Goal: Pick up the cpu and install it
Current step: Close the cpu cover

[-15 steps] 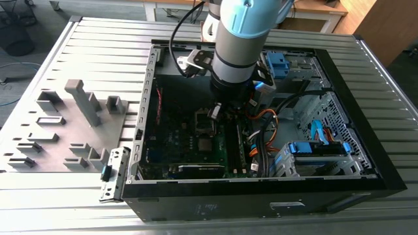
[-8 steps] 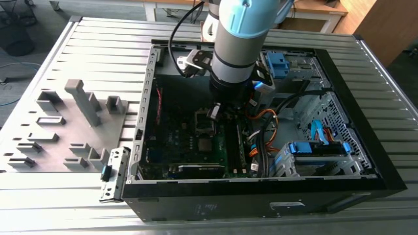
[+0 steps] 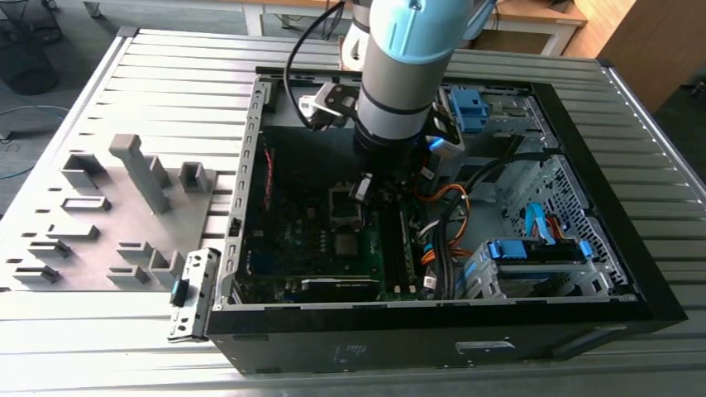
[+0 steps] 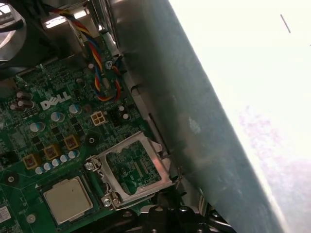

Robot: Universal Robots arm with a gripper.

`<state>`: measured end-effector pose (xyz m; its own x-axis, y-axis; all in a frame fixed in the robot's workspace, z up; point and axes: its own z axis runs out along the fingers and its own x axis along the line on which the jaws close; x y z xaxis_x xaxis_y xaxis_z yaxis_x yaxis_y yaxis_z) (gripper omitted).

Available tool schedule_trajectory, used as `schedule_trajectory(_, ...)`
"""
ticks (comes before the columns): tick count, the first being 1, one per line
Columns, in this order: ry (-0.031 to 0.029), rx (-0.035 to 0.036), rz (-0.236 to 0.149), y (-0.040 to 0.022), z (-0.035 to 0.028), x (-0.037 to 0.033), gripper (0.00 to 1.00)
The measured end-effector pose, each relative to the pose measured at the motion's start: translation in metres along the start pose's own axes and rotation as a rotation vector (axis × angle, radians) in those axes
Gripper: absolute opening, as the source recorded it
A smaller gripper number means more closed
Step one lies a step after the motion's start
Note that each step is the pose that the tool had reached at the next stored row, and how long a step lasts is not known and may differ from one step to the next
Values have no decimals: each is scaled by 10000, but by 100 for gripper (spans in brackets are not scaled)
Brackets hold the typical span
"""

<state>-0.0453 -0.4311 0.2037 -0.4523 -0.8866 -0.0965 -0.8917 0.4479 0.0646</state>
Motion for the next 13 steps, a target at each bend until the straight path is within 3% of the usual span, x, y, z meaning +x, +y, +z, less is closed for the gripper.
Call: schedule_trajectory(13,4,0,-2,-17,-99,36,11)
